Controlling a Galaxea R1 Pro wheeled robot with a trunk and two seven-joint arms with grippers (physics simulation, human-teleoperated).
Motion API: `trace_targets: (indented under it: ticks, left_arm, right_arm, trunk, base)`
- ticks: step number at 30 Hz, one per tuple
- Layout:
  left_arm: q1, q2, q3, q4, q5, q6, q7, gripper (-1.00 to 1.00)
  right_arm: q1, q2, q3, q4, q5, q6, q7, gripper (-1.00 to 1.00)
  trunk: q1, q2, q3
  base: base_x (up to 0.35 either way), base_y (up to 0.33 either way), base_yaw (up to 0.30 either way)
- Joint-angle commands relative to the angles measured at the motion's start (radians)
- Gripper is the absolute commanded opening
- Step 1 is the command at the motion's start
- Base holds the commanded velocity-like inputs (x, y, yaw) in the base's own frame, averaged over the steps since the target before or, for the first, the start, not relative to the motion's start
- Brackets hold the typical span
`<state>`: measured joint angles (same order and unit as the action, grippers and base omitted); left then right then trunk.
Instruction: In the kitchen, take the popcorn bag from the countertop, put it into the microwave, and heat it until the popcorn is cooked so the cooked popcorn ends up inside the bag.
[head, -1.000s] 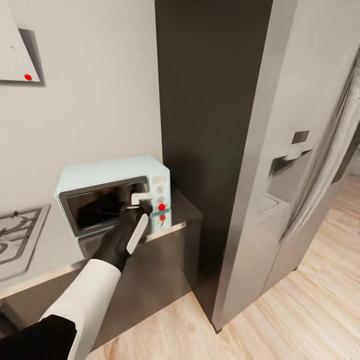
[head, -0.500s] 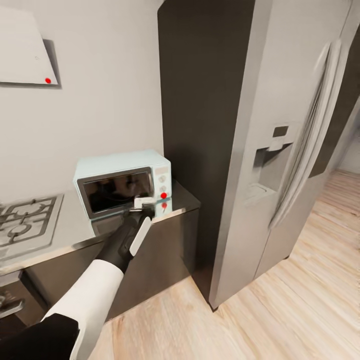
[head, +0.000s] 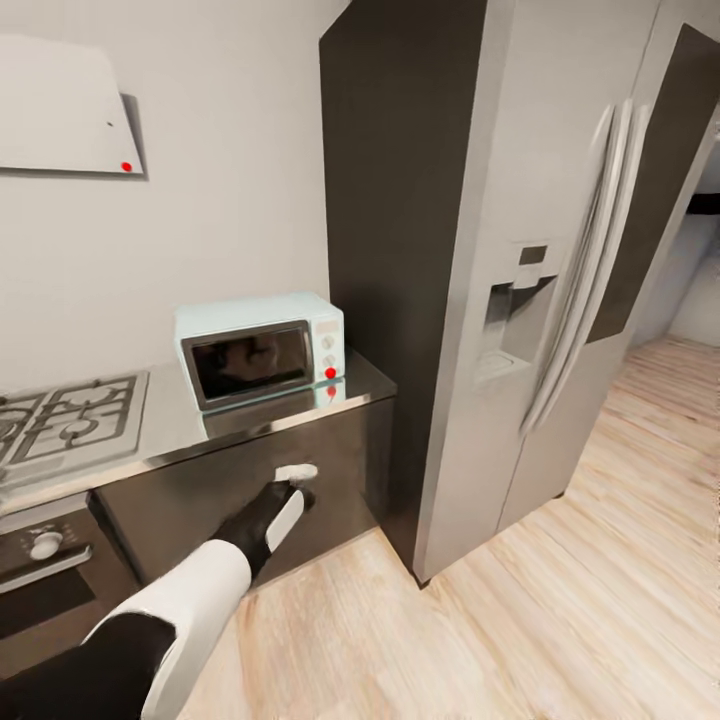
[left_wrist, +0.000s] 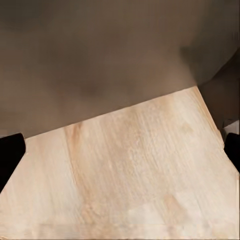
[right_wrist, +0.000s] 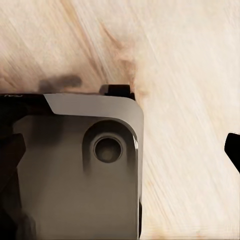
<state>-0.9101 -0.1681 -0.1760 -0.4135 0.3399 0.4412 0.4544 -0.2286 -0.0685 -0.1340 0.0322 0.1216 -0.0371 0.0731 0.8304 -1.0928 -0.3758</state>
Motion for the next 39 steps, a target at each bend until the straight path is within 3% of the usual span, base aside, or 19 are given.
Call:
trace_targets:
  ticks: [1,4,5,7,9,11,15,21,26,29,31,33,39]
  left_arm:
    - [-0.001,0.001,-0.009,0.042,0.011,0.000,-0.021,1.00]
    - [-0.001,0.002,-0.008,0.188,0.014,-0.029,-0.102,1.00]
    - [-0.001,0.002,-0.007,0.286,0.016,-0.096,-0.119,1.00]
    - [0.007,0.003,-0.005,0.381,0.022,-0.225,-0.126,1.00]
    - [0.011,0.006,-0.004,0.405,0.023,-0.289,-0.128,1.00]
    - [0.035,0.009,-0.003,0.411,0.025,-0.306,-0.130,1.00]
    - [0.196,0.020,-0.002,0.413,0.043,-0.335,-0.131,1.00]
    - [0.433,0.057,-0.002,0.414,0.117,-0.494,-0.133,1.00]
    - [0.589,0.085,-0.002,0.415,0.129,-0.513,-0.164,1.00]
    - [0.657,0.101,-0.002,0.415,0.130,-0.516,-0.240,1.00]
    - [0.672,0.106,-0.002,0.415,0.131,-0.514,-0.308,1.00]
    - [0.678,0.107,-0.002,0.415,0.130,-0.513,-0.332,1.00]
    - [0.681,0.106,-0.003,0.415,0.127,-0.502,-0.344,1.00]
  right_arm:
    - [-0.001,-0.001,-0.009,0.003,0.010,-0.003,0.002,1.00]
    - [0.002,-0.001,-0.009,0.003,0.010,-0.003,0.002,1.00]
    - [0.012,-0.001,-0.009,0.003,0.011,-0.007,0.002,1.00]
    - [0.018,-0.001,-0.008,0.003,0.011,-0.010,0.002,1.00]
    - [0.019,-0.002,-0.009,0.003,0.011,-0.011,0.002,1.00]
    - [0.020,-0.001,-0.008,0.003,0.011,-0.012,0.002,1.00]
    - [0.020,-0.001,-0.009,0.003,0.012,-0.012,0.002,1.00]
    - [0.024,-0.001,-0.008,0.003,0.012,-0.014,0.002,1.00]
    - [0.026,-0.001,-0.008,0.003,0.012,-0.015,0.002,1.00]
    - [0.026,0.000,-0.008,0.003,0.012,-0.015,0.002,1.00]
    - [0.026,0.001,-0.007,0.003,0.012,-0.014,0.004,1.00]
    - [0.026,0.001,-0.007,0.003,0.012,-0.013,0.009,1.00]
    - [0.028,0.001,-0.008,0.003,0.012,-0.011,0.017,1.00]
  trunk:
    - [-0.001,-0.001,-0.001]
    - [-0.001,-0.001,-0.001]
    - [-0.001,-0.001,-0.001]
    - [-0.001,-0.001,-0.001]
    - [-0.001,-0.001,-0.001]
    - [-0.001,-0.001,-0.001]
    - [-0.001,-0.001,-0.001]
    - [-0.001,-0.001,-0.001]
    - [-0.001,-0.001,-0.001]
    - [-0.001,-0.001,-0.001]
    - [-0.001,-0.001,-0.001]
    - [-0.001,-0.001,-0.001]
    - [-0.001,-0.001,-0.001]
  base:
    - [-0.165,0.000,0.000]
    - [-0.065,0.000,0.000]
    - [-0.014,0.000,0.000]
    - [-0.006,0.000,0.000]
    - [-0.001,0.000,0.000]
    - [0.000,0.000,0.000]
    - [0.000,0.000,0.000]
    - [0.000,0.000,0.000]
    - [0.000,0.000,0.000]
    - [0.000,0.000,0.000]
    - [0.000,0.000,0.000]
    - [0.000,0.000,0.000]
    - [0.000,0.000,0.000]
